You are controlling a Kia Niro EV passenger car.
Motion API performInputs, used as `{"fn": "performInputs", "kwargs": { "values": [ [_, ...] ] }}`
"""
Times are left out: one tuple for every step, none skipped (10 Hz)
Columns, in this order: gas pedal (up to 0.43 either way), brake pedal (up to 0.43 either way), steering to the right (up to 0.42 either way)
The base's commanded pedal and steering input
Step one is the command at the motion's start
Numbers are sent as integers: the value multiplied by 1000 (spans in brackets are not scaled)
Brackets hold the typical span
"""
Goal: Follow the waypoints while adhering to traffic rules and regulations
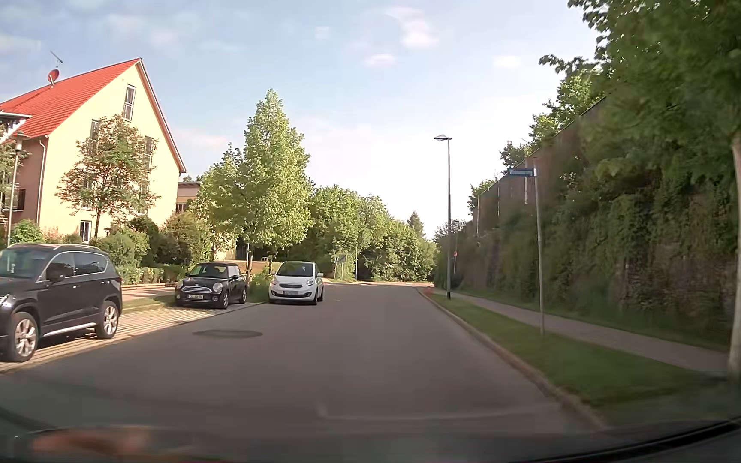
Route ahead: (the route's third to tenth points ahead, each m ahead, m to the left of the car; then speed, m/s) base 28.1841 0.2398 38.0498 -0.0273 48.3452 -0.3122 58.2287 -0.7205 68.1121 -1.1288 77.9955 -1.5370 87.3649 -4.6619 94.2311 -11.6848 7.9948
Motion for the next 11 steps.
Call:
{"fn": "performInputs", "kwargs": {
  "values": [
    [0,18,2],
    [0,24,2],
    [0,43,3],
    [0,55,3],
    [0,61,3],
    [0,61,3],
    [0,79,3],
    [0,110,2],
    [0,116,2],
    [0,116,2],
    [0,122,2]
  ]
}}
